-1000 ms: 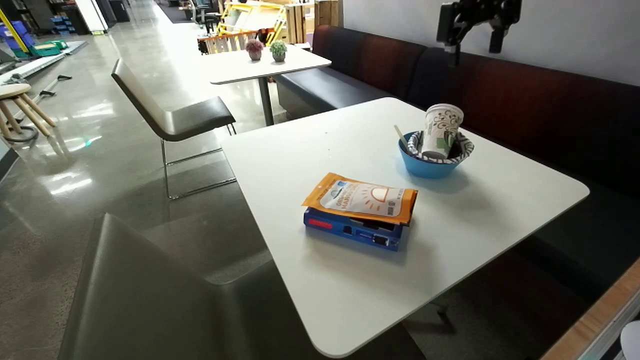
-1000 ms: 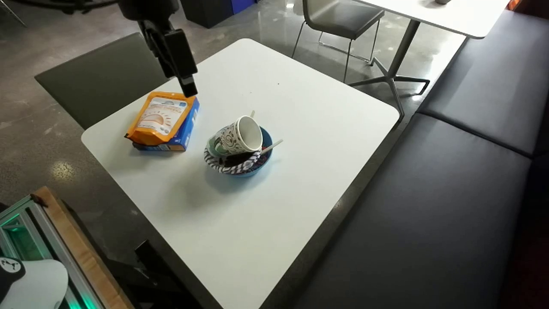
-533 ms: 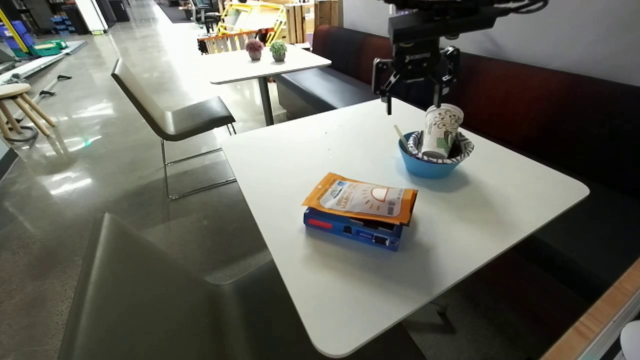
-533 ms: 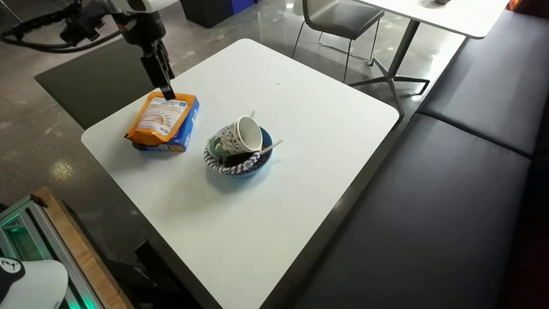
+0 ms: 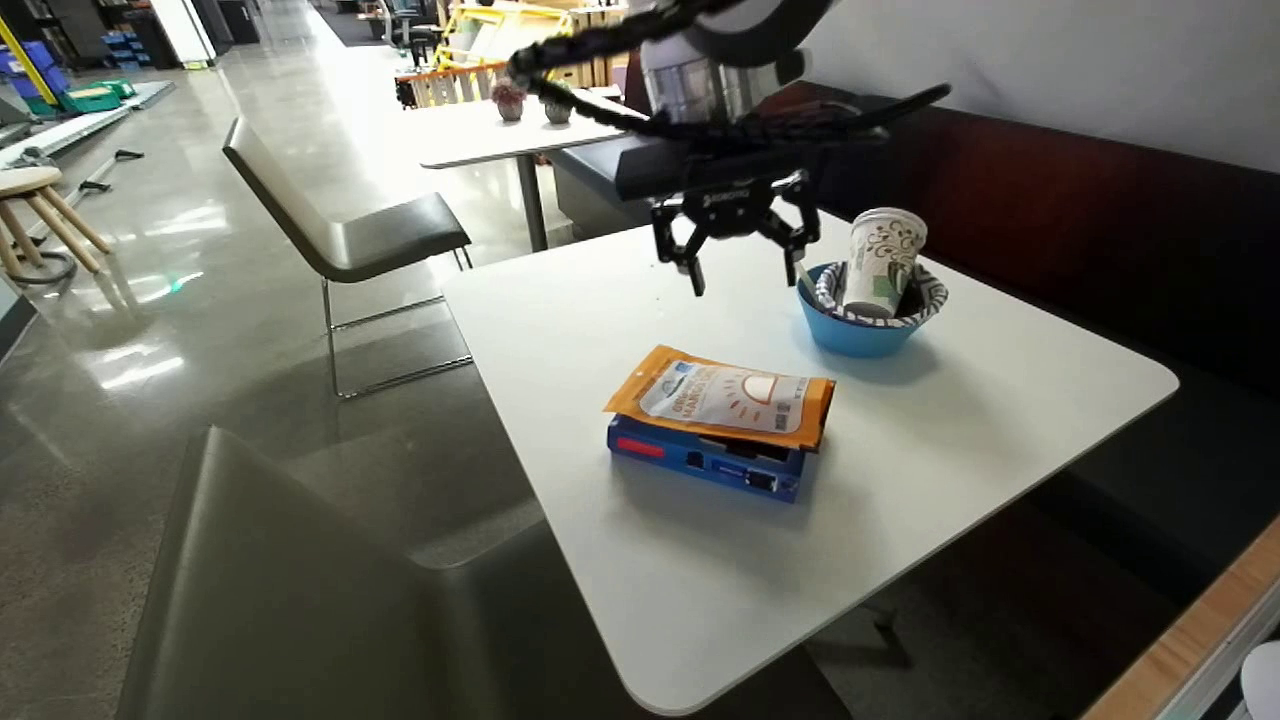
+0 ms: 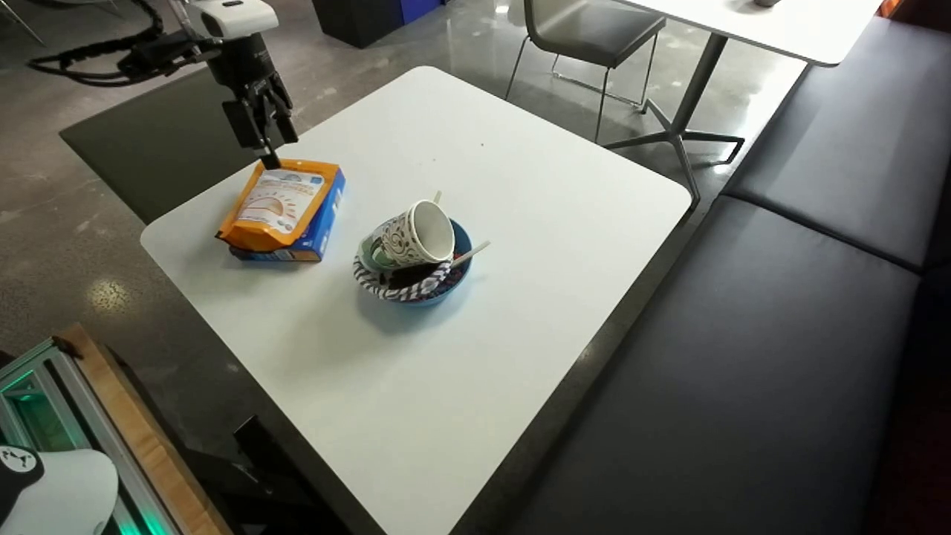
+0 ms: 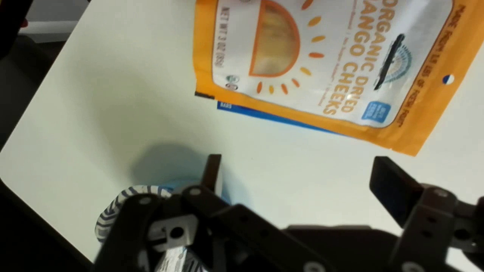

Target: Put the orange packet and book upright

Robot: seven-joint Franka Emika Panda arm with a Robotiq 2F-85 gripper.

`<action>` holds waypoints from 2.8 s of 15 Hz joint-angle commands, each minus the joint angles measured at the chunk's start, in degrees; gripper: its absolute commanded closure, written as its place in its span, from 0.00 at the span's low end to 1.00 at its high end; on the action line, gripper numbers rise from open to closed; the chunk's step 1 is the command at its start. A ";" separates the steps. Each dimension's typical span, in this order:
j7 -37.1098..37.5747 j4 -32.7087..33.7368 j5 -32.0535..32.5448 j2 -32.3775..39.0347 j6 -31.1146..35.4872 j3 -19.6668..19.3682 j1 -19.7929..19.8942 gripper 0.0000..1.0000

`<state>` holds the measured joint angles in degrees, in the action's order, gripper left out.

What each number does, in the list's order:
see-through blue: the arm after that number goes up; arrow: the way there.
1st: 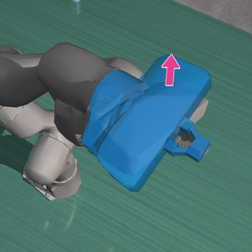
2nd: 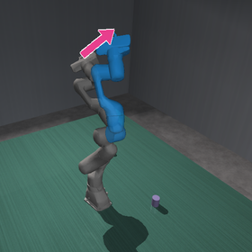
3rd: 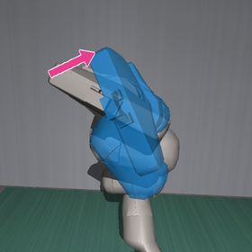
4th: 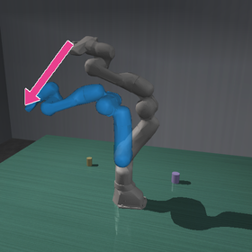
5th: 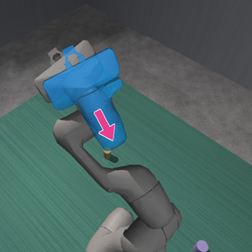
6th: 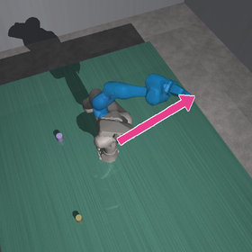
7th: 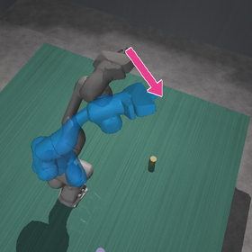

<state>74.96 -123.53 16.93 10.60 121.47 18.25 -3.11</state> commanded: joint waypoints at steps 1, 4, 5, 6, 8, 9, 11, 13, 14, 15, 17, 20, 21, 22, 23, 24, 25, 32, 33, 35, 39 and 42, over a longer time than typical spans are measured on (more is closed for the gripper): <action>7.11 11.16 5.60 12.91 -5.22 -4.20 -10.74 0.00; 3.57 9.44 3.49 11.52 -3.39 -6.34 -13.86 0.00; 3.45 11.83 3.85 14.17 -4.18 -6.87 -15.55 0.00; 3.36 13.56 4.02 16.06 -4.58 -7.24 -16.51 0.00; 2.82 15.20 4.14 17.68 -4.77 -7.73 -16.88 0.00; 2.56 15.49 4.18 17.79 -4.82 -7.95 -16.81 0.00; 2.25 15.76 4.20 17.78 -4.89 -8.11 -16.68 0.00; 1.83 16.54 4.38 18.46 -4.28 -8.34 -16.88 0.00; 1.70 18.32 5.06 19.81 -5.02 -8.93 -17.76 0.00; 1.53 19.80 5.35 20.84 -6.31 -9.45 -18.51 0.00; 1.39 23.60 5.99 23.53 -7.92 -10.54 -20.08 0.00; 1.16 28.81 5.52 27.65 -11.76 -11.86 -21.93 0.00; 1.04 30.45 5.67 29.10 -12.78 -12.38 -22.33 0.00; 0.75 32.04 5.29 30.48 -14.03 -12.72 -22.55 0.00; 0.23 33.61 5.29 31.87 -14.94 -13.01 -22.85 0.00; 0.06 35.02 5.46 33.13 -15.64 -13.45 -23.13 0.00; -0.62 36.53 5.23 34.48 -16.05 -13.64 -23.13 0.00; -3.61 44.74 3.57 41.87 -21.12 -15.08 -23.31 0.00; -3.86 45.86 3.21 42.61 -23.16 -15.19 -23.37 0.00; -4.00 47.95 2.95 44.01 -26.91 -15.49 -23.55 0.00; -4.48 51.70 2.42 46.49 -33.13 -15.63 -23.67 0.14; -5.03 53.92 2.12 47.93 -34.78 -15.57 -23.67 0.35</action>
<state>71.43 -73.75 20.68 55.39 89.54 3.61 -25.88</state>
